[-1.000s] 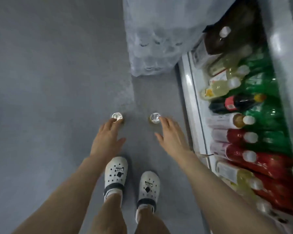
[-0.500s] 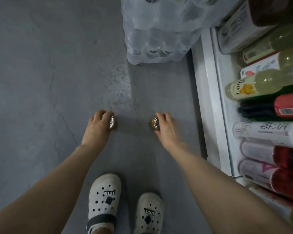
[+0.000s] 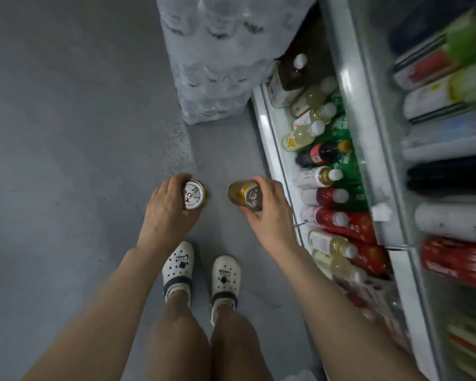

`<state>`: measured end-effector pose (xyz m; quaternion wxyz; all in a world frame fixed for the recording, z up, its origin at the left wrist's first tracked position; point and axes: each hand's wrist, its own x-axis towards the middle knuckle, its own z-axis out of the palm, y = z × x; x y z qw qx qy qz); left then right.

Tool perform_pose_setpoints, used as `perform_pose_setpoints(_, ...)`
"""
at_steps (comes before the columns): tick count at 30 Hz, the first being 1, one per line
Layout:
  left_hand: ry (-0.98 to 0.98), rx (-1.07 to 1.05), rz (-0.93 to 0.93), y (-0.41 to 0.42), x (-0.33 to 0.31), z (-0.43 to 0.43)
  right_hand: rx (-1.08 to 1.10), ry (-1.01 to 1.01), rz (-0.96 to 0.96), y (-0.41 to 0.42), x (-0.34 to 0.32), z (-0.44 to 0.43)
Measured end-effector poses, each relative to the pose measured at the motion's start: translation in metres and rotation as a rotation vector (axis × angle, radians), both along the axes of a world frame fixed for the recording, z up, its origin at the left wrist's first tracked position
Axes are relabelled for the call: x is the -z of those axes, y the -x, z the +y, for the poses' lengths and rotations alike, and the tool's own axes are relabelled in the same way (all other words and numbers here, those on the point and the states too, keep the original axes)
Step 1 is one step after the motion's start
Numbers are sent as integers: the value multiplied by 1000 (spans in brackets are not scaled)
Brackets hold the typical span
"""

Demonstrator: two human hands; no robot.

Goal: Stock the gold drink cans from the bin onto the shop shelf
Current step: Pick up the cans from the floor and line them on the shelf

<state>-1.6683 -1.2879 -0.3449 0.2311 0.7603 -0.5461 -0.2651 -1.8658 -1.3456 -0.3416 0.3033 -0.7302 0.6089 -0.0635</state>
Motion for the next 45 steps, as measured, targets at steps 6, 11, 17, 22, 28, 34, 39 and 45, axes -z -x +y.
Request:
perform_pose_setpoints(6,82,124,35,28,-171,10,140,93,-70,32,-169,38)
perform_pose_setpoints(11,77,349,68,54,-277,9,327,158,-83,59,-278,87)
perform_pose_setpoints(17,165,798,41,95,-376,25,671,280,-79,87,-378,183)
perform_pose_setpoints(22,219,1117,60,155,-447,65,957,329,-31,115,-436,284)
perform_pose_setpoints(28,275,1417,84,250,-500,139,1234,395,72,165,-481,408)
perform_pose_setpoints(34,323,1642,121,343,-543,249,1416,433,187,228,-516,547)
perform_pose_setpoints(39,328,1756,178,421,-573,359,1495,441,242,285,-559,669)
perform_pose_setpoints(45,328,1818,239,510,-605,480,1534,431,359,354,-602,791)
